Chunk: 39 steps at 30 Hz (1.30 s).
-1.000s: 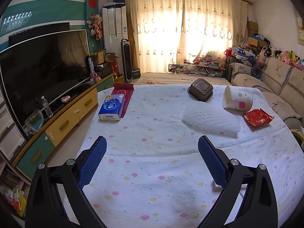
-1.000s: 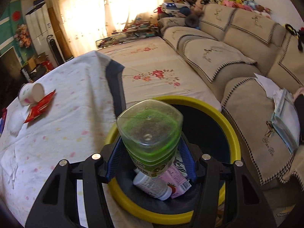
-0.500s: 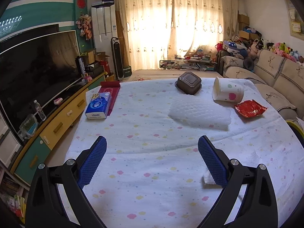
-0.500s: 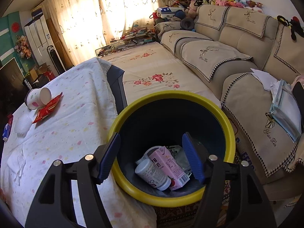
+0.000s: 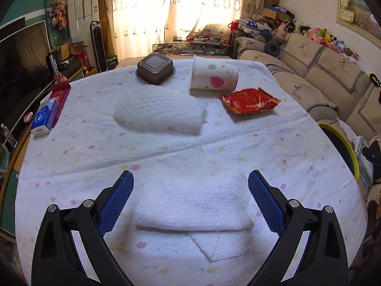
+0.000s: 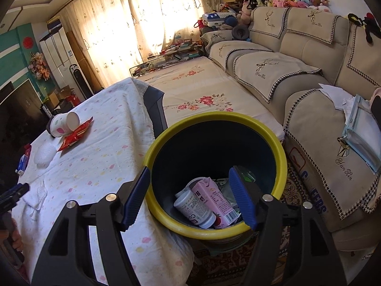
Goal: Collect trash
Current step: 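Grasp the white towel with the left gripper, then carry the towel over the bin and open the left gripper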
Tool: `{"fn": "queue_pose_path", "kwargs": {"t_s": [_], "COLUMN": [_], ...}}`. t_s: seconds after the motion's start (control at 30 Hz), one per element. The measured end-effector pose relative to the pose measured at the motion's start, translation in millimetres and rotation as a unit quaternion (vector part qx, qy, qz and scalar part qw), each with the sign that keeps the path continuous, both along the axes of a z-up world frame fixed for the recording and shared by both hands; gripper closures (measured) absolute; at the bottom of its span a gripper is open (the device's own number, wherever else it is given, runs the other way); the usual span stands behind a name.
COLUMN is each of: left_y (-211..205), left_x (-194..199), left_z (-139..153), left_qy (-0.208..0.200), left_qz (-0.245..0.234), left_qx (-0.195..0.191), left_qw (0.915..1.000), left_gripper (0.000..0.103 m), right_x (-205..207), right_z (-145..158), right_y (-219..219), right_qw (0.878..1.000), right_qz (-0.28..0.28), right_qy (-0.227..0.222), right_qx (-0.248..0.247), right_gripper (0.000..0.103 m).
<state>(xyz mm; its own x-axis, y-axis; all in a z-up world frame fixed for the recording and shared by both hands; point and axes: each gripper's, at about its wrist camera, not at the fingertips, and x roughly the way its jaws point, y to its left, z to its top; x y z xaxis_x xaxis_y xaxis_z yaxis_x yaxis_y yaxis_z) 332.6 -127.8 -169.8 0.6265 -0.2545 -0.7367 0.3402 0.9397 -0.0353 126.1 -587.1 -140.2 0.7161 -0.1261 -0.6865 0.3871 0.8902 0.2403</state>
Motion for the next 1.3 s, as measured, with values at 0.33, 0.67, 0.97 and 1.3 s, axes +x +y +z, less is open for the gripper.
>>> {"fn": "queue_pose_path", "kwargs": {"t_s": [0.33,0.67,0.97,1.3], "left_y": [-13,-18,-43,-135], "left_x": [5,-1,-38,-81], "left_z": [-25,-15,23,74], "left_qy": [0.052,0.059,0.022,-0.019], "left_qz": [0.009,0.008,-0.027,-0.130], "left_qx": [0.031,0.016,-0.004,-0.027], "left_qw": [0.9981,0.9981,0.9994,0.9910], "left_gripper": [0.008,0.081,0.089,0.088], "right_x": [-3,-5,-17,-53], "right_z": [-4,-5,6,24], "right_y": [1,3,-6,-26], "right_qw": [1.000,0.999,0.999,0.999], "right_qz": [0.013,0.019,0.012,0.012], "right_qy": [-0.007,-0.009,-0.023,-0.024], "right_qx": [0.020,0.026,0.020,-0.031], "right_gripper": [0.037,0.037,0.037,0.033]}}
